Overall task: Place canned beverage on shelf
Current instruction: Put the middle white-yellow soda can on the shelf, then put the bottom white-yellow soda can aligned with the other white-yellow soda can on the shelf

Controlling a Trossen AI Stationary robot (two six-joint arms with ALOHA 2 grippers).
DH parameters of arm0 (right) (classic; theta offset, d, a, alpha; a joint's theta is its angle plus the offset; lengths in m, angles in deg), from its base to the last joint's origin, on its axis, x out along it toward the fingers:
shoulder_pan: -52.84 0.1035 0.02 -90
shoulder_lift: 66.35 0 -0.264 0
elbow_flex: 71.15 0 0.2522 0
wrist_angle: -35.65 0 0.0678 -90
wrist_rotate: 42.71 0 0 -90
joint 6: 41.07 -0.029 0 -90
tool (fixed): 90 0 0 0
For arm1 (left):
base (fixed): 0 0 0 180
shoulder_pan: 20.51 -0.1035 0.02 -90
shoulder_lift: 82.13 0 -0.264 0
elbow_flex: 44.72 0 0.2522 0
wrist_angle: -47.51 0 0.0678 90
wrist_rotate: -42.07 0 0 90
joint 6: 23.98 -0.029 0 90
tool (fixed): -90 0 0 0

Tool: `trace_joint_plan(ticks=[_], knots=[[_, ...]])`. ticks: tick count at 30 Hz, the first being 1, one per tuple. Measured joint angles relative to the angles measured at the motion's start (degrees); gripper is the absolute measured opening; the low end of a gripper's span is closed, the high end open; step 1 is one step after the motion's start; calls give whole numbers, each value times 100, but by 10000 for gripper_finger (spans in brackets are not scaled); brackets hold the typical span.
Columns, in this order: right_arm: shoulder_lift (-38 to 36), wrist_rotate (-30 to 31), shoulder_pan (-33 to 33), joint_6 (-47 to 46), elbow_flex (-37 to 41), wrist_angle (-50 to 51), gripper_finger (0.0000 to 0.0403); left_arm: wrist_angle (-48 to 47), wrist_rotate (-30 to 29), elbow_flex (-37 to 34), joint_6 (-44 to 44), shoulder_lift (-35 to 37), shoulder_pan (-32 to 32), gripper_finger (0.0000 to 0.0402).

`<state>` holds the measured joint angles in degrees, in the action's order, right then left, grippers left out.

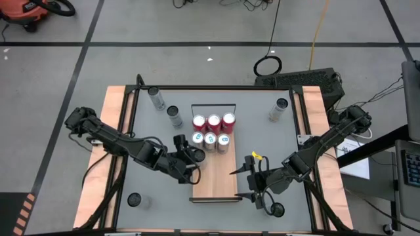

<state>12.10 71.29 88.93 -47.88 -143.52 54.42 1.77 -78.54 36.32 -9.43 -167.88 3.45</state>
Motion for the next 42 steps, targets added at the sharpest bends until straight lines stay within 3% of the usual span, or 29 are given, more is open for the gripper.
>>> trace_joint_plan(ticks=[13,19,25,29,38,42], knots=[[0,0,0,-26,0,-2,322,-106,-267,240,13,0,261,329],[0,287,27,-138,0,-170,322,-786,-891,664,429,2,558,329],[0,456,158,233,0,-582,322,-1346,-926,1176,832,9,981,329],[0,454,302,426,0,-704,322,-2029,-455,1575,1336,9,1310,329],[173,449,533,510,0,-696,322,-3449,1899,2041,4014,10,1814,329],[261,450,526,476,0,-693,322,-3889,2506,2041,4802,9,2069,329]])
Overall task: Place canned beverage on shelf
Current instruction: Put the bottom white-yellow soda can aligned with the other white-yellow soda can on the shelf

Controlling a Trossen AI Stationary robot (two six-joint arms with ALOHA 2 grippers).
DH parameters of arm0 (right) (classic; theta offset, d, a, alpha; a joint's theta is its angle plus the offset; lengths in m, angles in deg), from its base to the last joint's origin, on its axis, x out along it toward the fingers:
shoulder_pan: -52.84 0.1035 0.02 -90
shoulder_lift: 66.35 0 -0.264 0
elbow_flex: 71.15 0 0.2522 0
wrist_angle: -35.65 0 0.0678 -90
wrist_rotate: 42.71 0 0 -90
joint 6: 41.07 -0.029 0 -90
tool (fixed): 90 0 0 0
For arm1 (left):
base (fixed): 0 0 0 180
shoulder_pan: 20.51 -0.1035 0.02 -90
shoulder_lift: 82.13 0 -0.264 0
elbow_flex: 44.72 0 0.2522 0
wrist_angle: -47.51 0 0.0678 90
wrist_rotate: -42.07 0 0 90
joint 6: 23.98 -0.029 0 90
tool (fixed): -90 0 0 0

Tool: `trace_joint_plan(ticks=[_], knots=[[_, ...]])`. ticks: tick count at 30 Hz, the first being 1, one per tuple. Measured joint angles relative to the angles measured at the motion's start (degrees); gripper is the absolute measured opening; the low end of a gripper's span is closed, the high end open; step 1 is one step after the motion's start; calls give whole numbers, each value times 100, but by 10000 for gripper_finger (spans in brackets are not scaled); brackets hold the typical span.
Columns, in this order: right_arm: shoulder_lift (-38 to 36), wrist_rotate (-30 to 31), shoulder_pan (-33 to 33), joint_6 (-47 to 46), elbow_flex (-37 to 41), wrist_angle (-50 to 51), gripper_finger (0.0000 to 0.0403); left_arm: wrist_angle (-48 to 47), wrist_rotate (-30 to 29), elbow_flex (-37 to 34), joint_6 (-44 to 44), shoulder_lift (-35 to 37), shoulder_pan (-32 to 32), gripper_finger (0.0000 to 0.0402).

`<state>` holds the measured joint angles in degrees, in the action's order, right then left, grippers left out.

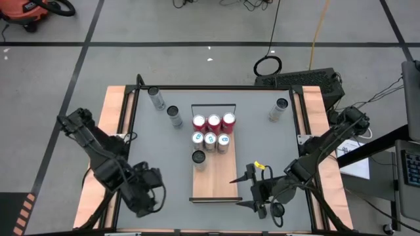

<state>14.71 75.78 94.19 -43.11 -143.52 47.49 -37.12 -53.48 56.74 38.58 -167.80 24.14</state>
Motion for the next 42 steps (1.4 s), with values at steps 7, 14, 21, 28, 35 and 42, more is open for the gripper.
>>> trace_joint_plan(ticks=[7,14,21,28,35,42], knots=[[10,-15,7,-175,0,-12,322,-296,456,0,1630,0,565,329],[10,-20,40,-220,0,-45,322,-852,384,2,2415,-371,1136,329],[12,-22,38,-218,0,-159,322,-1043,503,3,2525,-942,1402,329],[15,-27,38,-86,0,-388,322,-1166,445,26,2574,-1119,1485,329],[15,-45,38,-19,0,-389,322,-1238,515,355,2669,-1132,1485,329],[15,-111,38,236,0,-369,322,-1754,297,605,2501,-1128,1485,329]])
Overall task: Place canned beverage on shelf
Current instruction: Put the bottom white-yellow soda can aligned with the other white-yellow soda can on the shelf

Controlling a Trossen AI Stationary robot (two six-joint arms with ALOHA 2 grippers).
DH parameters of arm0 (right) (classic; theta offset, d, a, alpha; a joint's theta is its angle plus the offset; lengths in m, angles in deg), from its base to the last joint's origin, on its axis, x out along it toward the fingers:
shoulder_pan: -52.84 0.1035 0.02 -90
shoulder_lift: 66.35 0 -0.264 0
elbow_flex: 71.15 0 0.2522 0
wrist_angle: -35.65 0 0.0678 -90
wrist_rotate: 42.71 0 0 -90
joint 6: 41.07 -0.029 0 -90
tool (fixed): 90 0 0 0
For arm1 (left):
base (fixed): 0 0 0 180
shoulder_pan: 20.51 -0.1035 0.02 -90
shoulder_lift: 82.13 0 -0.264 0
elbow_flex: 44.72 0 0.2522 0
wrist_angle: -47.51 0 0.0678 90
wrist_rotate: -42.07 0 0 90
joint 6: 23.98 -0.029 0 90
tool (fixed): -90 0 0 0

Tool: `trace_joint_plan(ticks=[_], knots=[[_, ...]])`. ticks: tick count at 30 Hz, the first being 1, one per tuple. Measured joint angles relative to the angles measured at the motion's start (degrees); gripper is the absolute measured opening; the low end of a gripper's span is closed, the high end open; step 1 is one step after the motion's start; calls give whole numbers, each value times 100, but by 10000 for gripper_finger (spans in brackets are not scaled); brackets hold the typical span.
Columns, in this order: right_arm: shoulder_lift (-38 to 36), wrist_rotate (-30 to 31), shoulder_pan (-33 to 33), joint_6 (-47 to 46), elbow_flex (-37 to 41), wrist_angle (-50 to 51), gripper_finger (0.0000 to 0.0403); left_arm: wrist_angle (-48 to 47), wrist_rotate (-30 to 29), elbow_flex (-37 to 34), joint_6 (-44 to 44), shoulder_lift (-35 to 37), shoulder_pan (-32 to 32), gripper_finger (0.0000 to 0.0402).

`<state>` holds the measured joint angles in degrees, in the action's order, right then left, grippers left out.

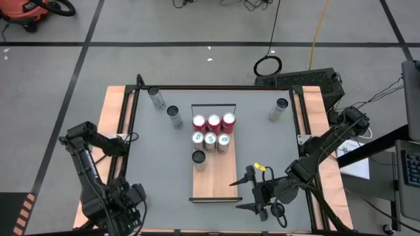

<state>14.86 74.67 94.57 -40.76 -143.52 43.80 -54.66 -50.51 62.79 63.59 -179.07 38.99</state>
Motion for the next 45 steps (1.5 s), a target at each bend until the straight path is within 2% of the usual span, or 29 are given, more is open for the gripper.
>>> trace_joint_plan(ticks=[4,10,17,24,31,34,39,45], knots=[[0,-216,0,141,0,11,322,-24,-211,-41,-231,1,-7,329],[0,-235,0,210,0,84,322,-53,-519,-65,-245,2,-9,329],[0,-333,0,173,0,153,322,-6,-101,-509,-99,7,-7,329],[0,-372,0,83,0,108,322,400,-96,-816,-117,5,-7,329],[0,-372,0,40,0,11,322,421,359,-1209,-138,7,0,327],[0,-372,0,38,0,11,322,480,362,-1209,-137,7,0,309],[0,-372,0,-6,0,25,322,719,344,-1202,-427,19,0,247],[96,-371,0,-107,-2,24,322,705,340,-1200,-596,20,-28,242]])
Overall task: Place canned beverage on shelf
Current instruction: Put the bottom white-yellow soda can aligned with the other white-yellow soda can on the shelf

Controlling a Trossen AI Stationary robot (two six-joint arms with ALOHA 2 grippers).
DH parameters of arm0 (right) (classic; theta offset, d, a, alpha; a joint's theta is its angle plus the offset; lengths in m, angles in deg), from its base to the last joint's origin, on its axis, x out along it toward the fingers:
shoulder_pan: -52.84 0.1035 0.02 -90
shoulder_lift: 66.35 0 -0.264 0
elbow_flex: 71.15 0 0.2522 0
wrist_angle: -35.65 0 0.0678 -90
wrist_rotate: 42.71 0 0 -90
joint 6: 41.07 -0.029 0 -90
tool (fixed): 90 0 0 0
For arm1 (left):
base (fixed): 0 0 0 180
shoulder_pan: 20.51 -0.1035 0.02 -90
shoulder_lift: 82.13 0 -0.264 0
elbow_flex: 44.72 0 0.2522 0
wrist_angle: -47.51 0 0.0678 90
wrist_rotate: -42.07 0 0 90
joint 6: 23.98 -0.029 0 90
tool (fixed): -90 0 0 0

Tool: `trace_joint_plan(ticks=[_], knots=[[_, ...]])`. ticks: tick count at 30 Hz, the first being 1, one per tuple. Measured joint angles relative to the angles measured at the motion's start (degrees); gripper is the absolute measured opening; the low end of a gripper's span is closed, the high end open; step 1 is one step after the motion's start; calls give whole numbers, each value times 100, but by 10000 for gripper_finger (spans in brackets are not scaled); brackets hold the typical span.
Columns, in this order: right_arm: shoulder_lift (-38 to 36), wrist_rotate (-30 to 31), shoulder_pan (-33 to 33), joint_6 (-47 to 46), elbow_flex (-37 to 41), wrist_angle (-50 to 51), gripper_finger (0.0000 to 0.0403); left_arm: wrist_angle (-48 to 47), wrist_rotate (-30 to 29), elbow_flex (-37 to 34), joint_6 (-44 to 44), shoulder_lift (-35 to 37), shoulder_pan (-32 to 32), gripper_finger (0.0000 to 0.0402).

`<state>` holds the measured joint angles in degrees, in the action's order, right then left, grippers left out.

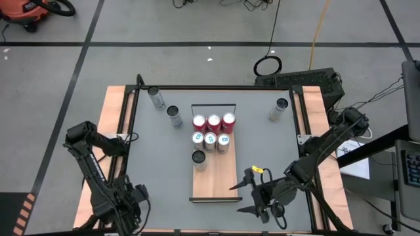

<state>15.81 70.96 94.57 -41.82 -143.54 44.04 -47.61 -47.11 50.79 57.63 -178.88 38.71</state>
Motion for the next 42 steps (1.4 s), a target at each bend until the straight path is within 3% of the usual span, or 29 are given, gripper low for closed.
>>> trace_joint_plan(ticks=[8,12,24,35,39,42], knots=[[33,-32,0,-202,0,-508,322,-205,-85,439,-636,-15,-136,242],[119,-459,-47,-118,-2,-1324,322,-268,-213,888,-1521,-16,-303,242],[849,-472,-125,-400,0,-2412,322,-272,-1038,2521,-5539,-15,-728,242],[1846,-547,-199,-985,-121,-4693,328,482,-2179,3443,-9267,-7,-735,242],[2102,-453,-282,-844,-623,-4381,342,658,-2671,3451,-10379,-7,-836,242],[2281,284,-282,-205,-1209,-3671,353,944,-3015,3449,-10613,-7,-989,242]])
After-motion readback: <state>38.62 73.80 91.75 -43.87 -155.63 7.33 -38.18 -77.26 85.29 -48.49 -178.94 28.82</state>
